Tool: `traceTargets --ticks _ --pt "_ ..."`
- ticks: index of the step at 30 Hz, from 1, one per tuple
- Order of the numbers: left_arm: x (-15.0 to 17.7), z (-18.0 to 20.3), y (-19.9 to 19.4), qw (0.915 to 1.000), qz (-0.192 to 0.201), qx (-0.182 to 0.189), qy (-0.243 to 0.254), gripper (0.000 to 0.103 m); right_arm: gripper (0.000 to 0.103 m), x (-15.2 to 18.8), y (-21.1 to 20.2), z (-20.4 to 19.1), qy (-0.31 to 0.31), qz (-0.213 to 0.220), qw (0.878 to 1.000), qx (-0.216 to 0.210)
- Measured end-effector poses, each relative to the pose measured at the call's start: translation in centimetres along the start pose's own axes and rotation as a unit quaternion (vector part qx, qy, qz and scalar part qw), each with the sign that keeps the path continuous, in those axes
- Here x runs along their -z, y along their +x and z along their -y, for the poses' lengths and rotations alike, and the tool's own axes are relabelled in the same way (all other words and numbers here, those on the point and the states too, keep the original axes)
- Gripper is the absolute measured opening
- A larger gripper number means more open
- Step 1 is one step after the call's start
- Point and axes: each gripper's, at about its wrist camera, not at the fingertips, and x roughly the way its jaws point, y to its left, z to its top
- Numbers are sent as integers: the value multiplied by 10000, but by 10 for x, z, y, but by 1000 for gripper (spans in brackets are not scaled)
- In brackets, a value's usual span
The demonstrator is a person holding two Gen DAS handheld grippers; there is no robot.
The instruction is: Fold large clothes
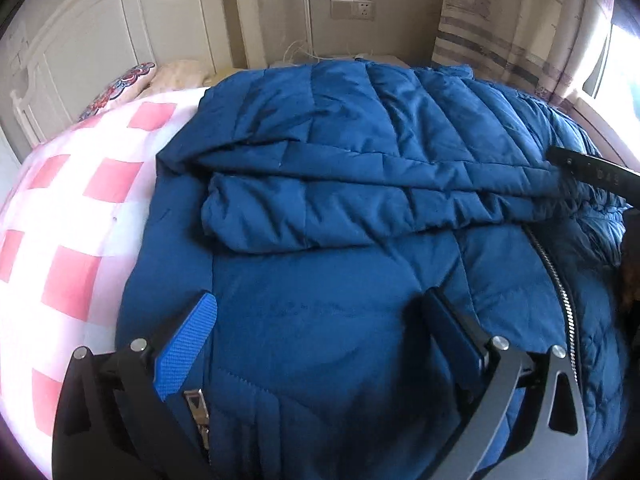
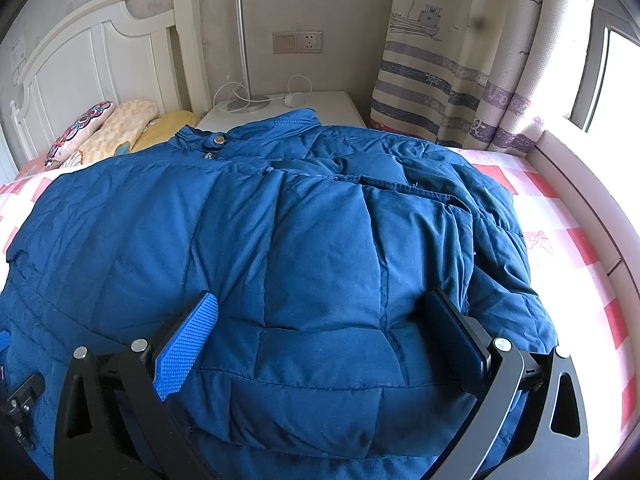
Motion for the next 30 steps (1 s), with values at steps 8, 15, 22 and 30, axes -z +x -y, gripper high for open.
traceTargets --ticks 8,15,22,30 --pt "-1 0 1 10000 16 -49 19 101 98 4 -50 -1 132 461 9965 -683" --pt "-1 1 1 10000 16 -44 19 101 99 43 -44 -49 -1211 -419 9896 -661" --pt "7 -7 -21 9999 126 -5 -98 101 98 47 -56 -17 -781 -709 9894 -994" --pt "52 -25 -40 9998 -65 191 -12 101 99 101 -75 43 -792 -776 9906 -807"
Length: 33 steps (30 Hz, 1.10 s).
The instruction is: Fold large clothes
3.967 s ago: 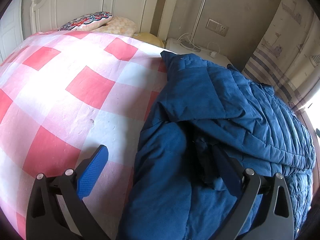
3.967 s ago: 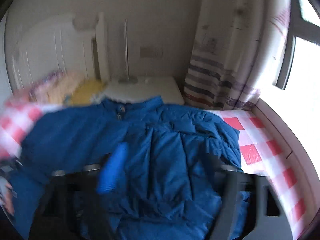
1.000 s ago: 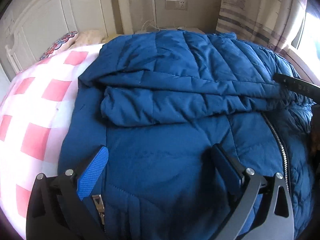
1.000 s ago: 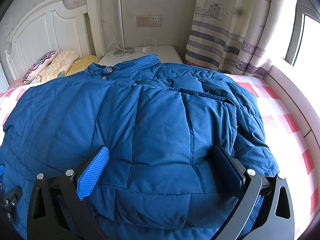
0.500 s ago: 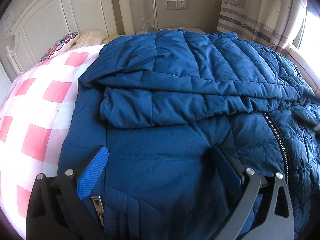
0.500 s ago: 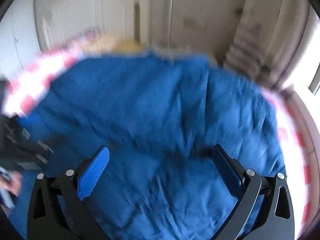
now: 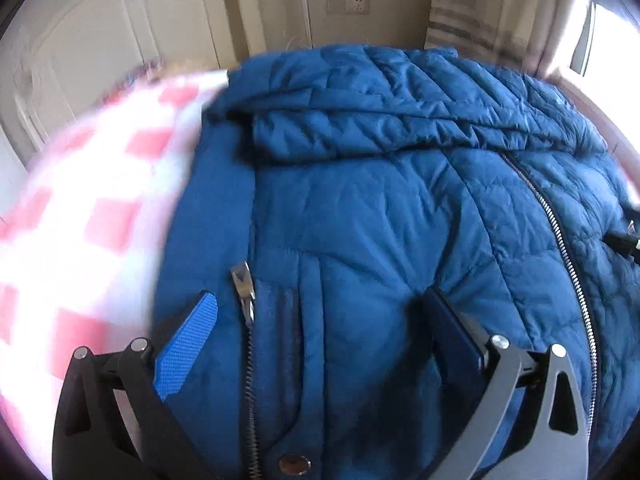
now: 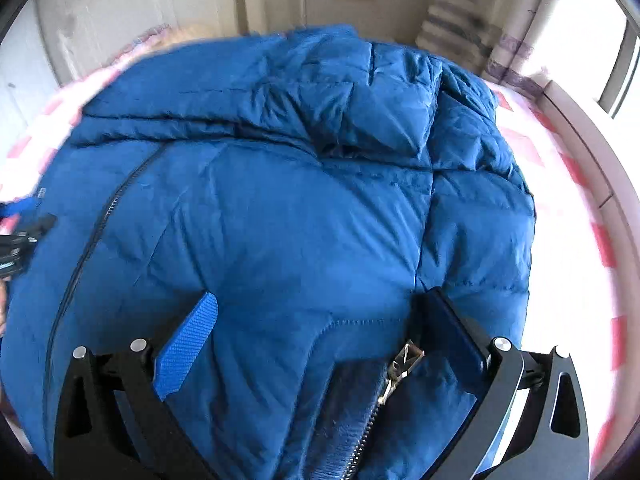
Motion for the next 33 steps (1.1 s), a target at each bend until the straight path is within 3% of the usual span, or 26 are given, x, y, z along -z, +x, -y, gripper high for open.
traceTargets --ticks 2,6,10,12,14,18,22,26,28,30,31,33 --pt "-2 -4 2 9999 -34 76 -126 101 99 0 0 -3 -48 38 9999 86" --pt "-1 4 -8 9998 71 -210 17 101 98 -2 -11 -15 -62 60 9996 277" --pt "18 14 -48 9989 371 162 242 101 98 14 -44 -50 -712 291 9960 -464" --pt "32 24 -57 9975 446 90 548 101 98 31 -49 -67 -1104 228 9917 -614" --pt "46 32 -42 9965 231 -39 801 101 98 52 -37 -79 -1403 -19 9879 -660" --pt "40 16 -33 9989 1 373 285 101 98 50 -34 -70 -1172 -10 9901 -778" --pt "36 9 -40 9987 203 245 392 101 98 54 -45 -73 -1245 41 9900 -667" --pt "48 14 -78 9903 566 1099 626 101 98 76 -75 -81 -1467 126 9850 -900" --pt "56 26 -76 9903 478 912 933 101 98 91 -77 -81 -1665 3 9817 -928" --pt "66 44 -50 9903 51 620 1239 101 99 101 -72 -75 -1576 -33 9826 -982" --pt "71 44 -41 9906 233 546 1234 101 99 103 -73 -72 -1473 58 9835 -1053" --pt "71 43 -37 9908 234 497 1234 101 98 103 -73 -73 -1480 56 9838 -1006"
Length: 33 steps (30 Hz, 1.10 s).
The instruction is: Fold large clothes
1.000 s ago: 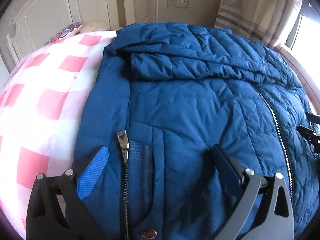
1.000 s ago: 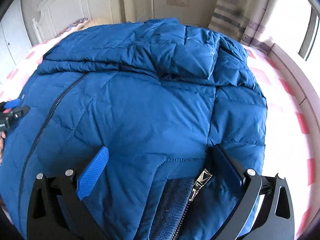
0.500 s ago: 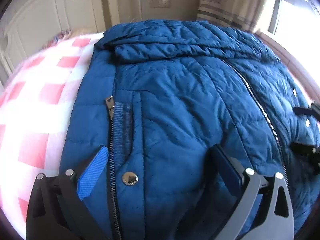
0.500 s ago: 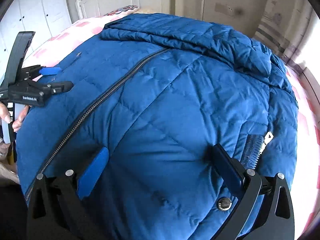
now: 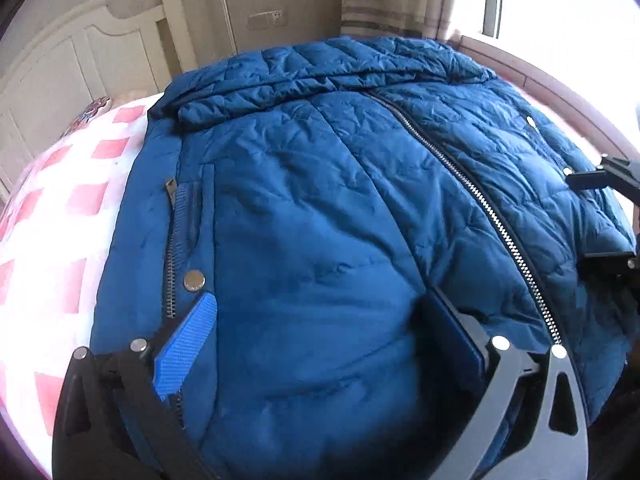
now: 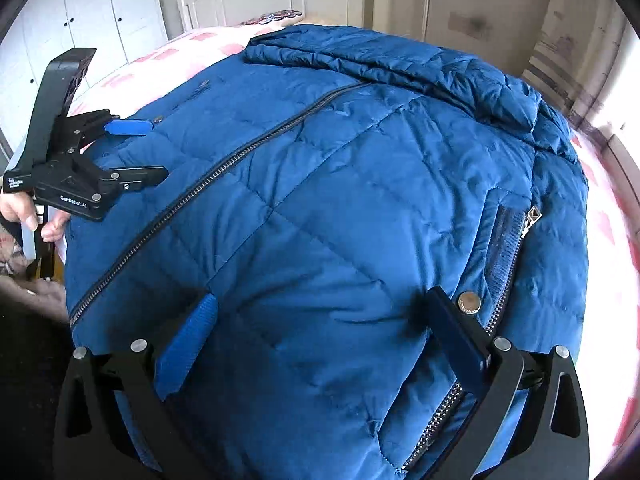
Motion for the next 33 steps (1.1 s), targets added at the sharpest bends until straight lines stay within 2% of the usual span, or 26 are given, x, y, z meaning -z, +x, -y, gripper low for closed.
traceTargets --ticks 3,6,9,10,12,16,19,21,23,25,27,29,31,33 --pt "1 -3 -3 9999 -57 -8 -88 101 98 -2 -8 -6 -92 -9 9999 134" --pt "5 4 -26 9998 176 100 31 101 98 7 -28 -13 -287 183 9994 4" --pt "19 9 -26 9997 54 65 211 101 99 26 -26 -14 -307 19 9994 -127" --pt "24 7 -19 9999 9 86 131 101 99 34 -21 -11 -204 13 9997 -157" --pt "35 12 -33 9996 270 103 46 101 99 41 -24 -9 -164 276 9993 -190" --pt "32 12 -38 9997 217 107 33 101 98 35 -28 -11 -199 140 9997 -99" --pt "41 4 -54 9990 386 197 -133 101 98 38 -40 -7 -180 346 9992 -35" --pt "52 -7 -48 9991 198 161 -342 101 99 44 -33 0 -42 204 9998 -15" --pt "57 -13 -52 9980 270 240 -517 101 99 50 -28 8 216 249 9993 -168" --pt "56 -13 -62 9981 358 158 -478 101 98 48 -33 8 183 224 9995 -132" --pt "58 -21 -75 9970 563 -110 -511 101 98 49 -44 11 181 397 9990 -53" --pt "61 -38 -80 9946 577 -345 -796 101 98 55 -55 29 540 564 9969 76" --pt "68 -64 -78 9887 451 -537 -1324 101 98 67 -61 54 1105 577 9916 347" --pt "74 -80 -74 9839 319 -477 -1693 101 98 81 -65 76 1665 553 9833 485"
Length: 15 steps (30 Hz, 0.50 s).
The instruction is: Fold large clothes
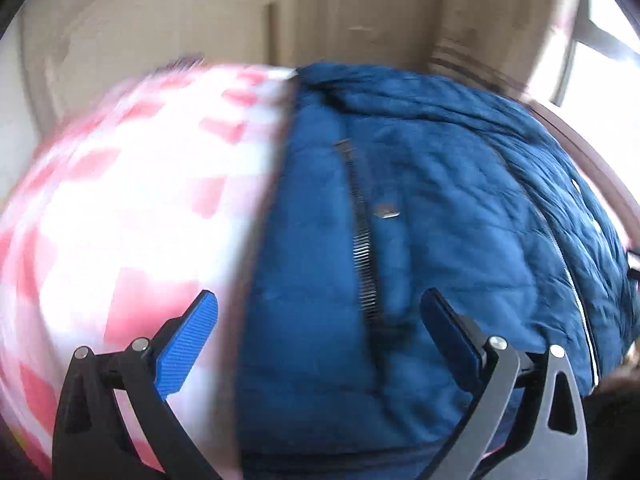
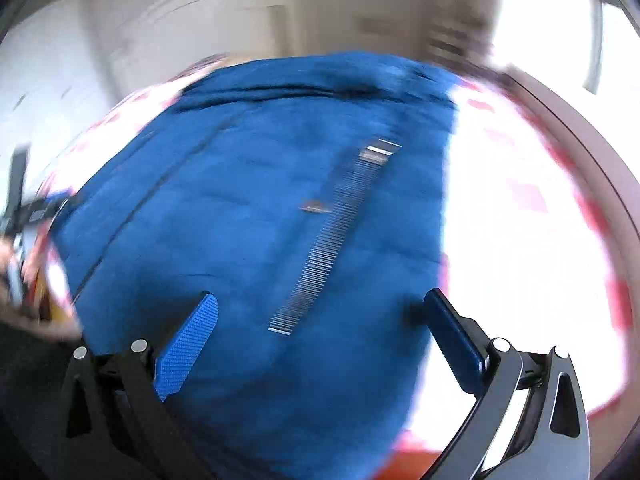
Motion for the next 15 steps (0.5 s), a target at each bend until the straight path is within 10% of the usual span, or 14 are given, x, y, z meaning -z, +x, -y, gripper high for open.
traceTargets --ticks 15 --pt "8 -3 0 9971 -148 731 -119 89 72 18 -3 5 102 17 9976 -683"
